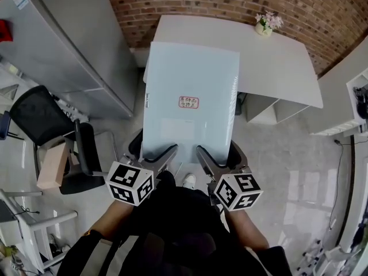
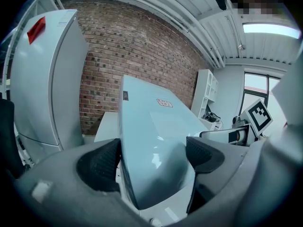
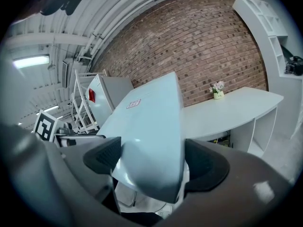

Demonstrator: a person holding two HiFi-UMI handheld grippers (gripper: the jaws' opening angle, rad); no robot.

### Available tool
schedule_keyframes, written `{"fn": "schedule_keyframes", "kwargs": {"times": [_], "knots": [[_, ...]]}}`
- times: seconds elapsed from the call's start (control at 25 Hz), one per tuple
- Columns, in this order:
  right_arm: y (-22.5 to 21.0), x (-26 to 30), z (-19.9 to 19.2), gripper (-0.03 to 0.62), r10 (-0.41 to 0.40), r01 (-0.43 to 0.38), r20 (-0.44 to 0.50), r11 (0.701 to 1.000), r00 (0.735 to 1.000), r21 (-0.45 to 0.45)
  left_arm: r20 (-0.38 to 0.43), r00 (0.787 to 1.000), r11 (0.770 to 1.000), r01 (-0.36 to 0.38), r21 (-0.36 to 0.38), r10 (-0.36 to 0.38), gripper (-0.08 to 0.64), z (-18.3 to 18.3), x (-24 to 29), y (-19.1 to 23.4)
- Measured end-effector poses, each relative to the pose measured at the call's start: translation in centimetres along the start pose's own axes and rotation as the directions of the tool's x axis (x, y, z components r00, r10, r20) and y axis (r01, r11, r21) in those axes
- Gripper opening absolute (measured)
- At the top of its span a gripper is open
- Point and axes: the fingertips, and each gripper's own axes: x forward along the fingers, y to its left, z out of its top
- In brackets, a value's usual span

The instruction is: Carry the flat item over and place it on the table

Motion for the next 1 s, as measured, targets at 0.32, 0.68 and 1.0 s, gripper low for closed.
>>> {"fn": "schedule_keyframes", "kwargs": {"times": [0.32, 0.68, 1.0], "knots": [[-0.8, 4.1, 0.3, 0.425, -0.018, 0.018, -0.029, 1.0, 0.999, 0.003, -0.012, 1.0, 1.0, 0.008, -0.028, -0.009, 0.449, 0.0, 2.8, 3.2], [-3.0, 12.0, 3.3, 0.425, -0.083, 0.085, -0.055, 0.996, 0.995, 0.036, -0.037, 0.997, 0.997, 0.07, -0.044, -0.072, 0.449, 2.8, 9.9, 9.1], [-3.9, 19.6, 6.2, 0.425, -0.126, 0.13, -0.088, 0.991, 0.988, 0.04, -0.055, 0.992, 0.992, 0.108, -0.065, -0.112, 0.449, 5.5, 15.4, 15.2]]}}
